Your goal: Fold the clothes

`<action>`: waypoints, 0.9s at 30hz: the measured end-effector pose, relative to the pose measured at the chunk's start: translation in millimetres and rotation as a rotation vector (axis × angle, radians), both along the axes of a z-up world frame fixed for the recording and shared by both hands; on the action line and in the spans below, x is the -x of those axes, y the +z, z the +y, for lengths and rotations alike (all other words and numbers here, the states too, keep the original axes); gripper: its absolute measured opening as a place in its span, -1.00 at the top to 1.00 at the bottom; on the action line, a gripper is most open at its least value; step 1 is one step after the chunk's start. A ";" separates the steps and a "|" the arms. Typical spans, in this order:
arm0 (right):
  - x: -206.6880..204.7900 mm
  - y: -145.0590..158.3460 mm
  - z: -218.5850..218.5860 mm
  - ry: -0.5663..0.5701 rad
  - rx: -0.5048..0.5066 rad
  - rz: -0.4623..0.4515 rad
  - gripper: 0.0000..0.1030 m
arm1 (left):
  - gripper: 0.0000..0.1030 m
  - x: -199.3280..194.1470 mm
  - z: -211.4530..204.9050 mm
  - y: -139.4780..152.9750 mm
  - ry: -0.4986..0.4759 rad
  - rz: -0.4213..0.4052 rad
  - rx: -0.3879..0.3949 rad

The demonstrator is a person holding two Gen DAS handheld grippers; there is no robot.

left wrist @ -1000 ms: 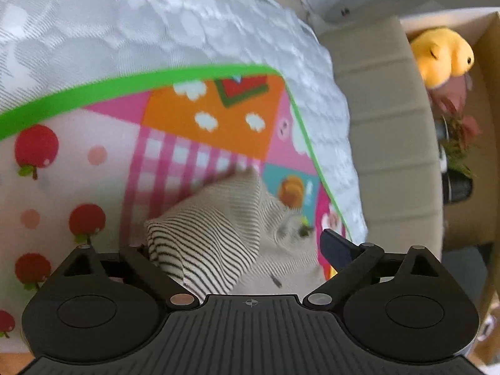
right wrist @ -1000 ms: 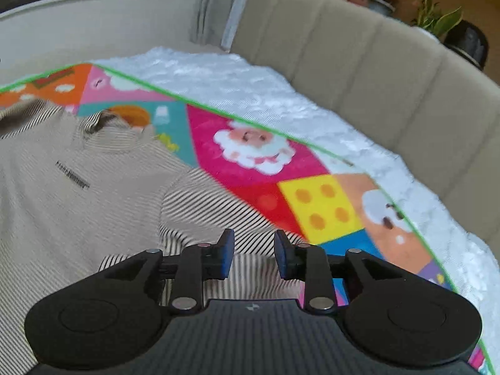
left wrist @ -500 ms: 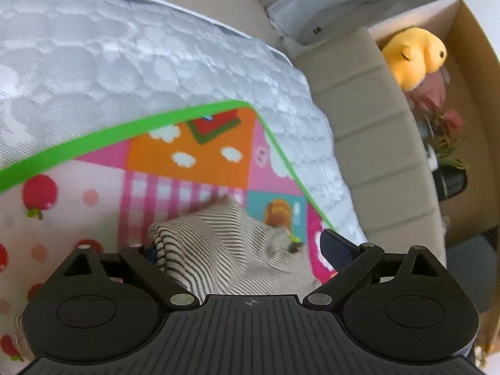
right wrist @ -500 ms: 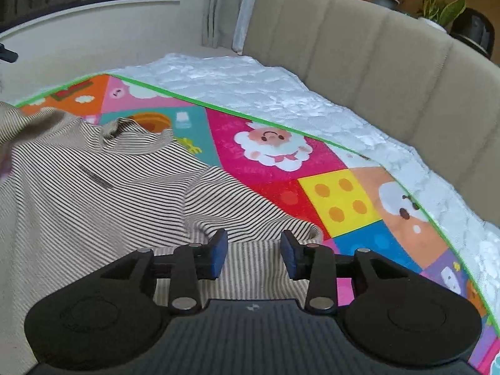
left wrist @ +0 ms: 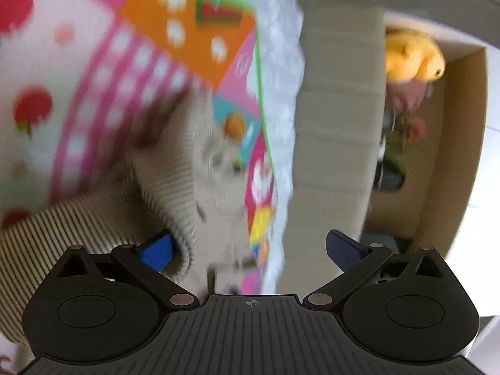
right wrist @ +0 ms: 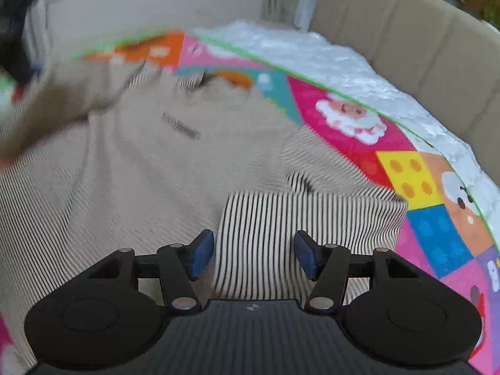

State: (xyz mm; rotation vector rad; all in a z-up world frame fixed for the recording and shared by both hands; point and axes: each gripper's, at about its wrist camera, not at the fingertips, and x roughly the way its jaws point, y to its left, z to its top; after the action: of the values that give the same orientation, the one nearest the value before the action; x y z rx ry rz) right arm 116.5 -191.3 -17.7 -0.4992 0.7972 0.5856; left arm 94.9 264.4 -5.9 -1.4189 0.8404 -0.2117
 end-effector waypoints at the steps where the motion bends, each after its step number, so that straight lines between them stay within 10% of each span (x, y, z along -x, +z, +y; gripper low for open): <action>1: 2.5 -5.8 1.3 0.004 0.045 -0.022 -0.08 | -1.00 3.5 3.2 7.7 0.047 -0.025 -0.043; 5: 0.5 -14.4 -6.5 -0.023 0.088 -0.052 -0.04 | -1.00 13.0 18.3 21.5 0.173 -0.068 -0.084; 10: 3.1 -14.5 -5.8 -0.019 0.093 -0.058 0.01 | -1.00 5.0 18.9 7.6 0.037 -0.018 -0.050; 14: 3.7 -13.9 -7.8 -0.023 0.081 -0.054 0.01 | -1.00 5.5 5.2 16.0 -0.047 0.031 -0.306; 21: 8.7 -9.8 -6.0 -0.015 0.077 -0.060 0.27 | -1.00 21.2 -70.9 63.6 -0.432 -0.154 -1.201; 24: 15.7 -5.4 0.7 0.009 0.095 -0.090 0.68 | -1.00 32.8 -95.0 47.5 -0.598 -0.166 -1.389; 27: 16.7 5.3 0.4 -0.001 0.073 -0.107 0.74 | -1.00 42.1 -95.9 37.5 -0.618 -0.157 -1.366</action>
State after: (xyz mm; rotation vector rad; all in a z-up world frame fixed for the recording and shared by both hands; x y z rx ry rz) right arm 99.9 -190.9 -12.4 -0.5925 0.7193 0.5262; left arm 52.8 168.5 31.6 0.1451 0.9564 -0.1481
